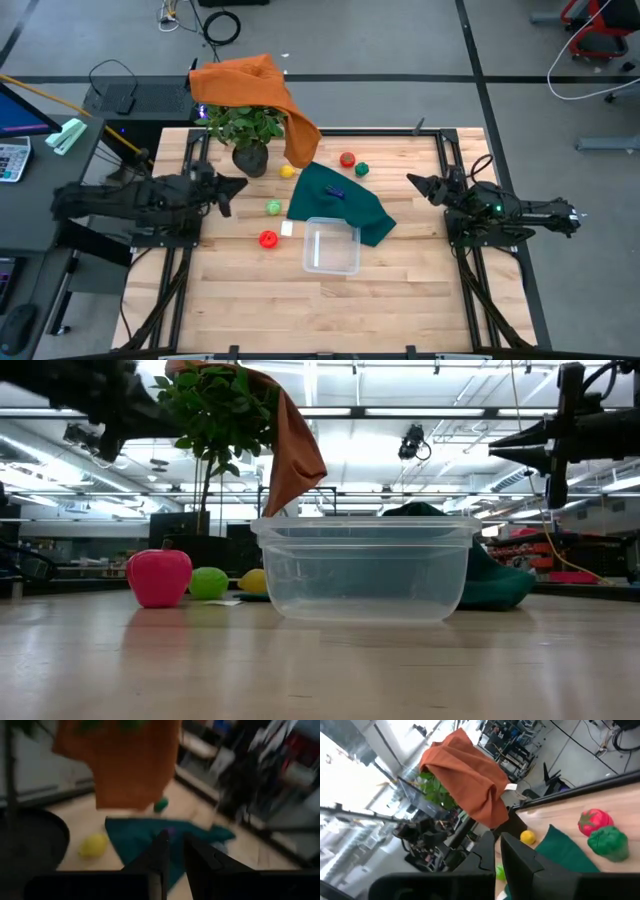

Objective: Pick and placing Produce into tupperware
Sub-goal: Put the apple into the transparent basket

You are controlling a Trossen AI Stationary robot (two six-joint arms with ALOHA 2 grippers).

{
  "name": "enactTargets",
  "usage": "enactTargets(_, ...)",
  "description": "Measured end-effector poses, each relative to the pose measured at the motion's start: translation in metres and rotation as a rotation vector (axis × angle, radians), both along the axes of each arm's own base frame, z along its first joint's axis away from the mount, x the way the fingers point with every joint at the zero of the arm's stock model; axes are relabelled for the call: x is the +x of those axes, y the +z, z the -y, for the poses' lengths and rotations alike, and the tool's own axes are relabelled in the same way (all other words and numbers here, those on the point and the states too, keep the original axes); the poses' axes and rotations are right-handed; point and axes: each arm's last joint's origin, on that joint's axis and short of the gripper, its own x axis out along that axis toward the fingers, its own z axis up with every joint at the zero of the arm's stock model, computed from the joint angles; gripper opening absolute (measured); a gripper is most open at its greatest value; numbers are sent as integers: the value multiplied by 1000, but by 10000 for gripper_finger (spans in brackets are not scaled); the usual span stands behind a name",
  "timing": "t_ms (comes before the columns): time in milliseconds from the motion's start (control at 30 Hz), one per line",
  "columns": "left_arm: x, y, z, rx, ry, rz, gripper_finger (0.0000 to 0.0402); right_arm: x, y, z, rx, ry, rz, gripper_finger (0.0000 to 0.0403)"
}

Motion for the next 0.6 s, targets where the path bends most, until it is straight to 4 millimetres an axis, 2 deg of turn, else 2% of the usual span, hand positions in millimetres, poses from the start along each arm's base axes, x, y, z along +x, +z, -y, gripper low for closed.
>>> enactTargets(133,21,7,12,-62,-50,-135,65,-6,15,-1,-56,11,-73,0)
enactTargets(400,52,0,50,-187,-96,-206,66,-26,43,-3,-142,82,-402,2)
enactTargets(600,64,20,78,-124,-18,-173,46,-26,69,-3,-237,124,-611,4)
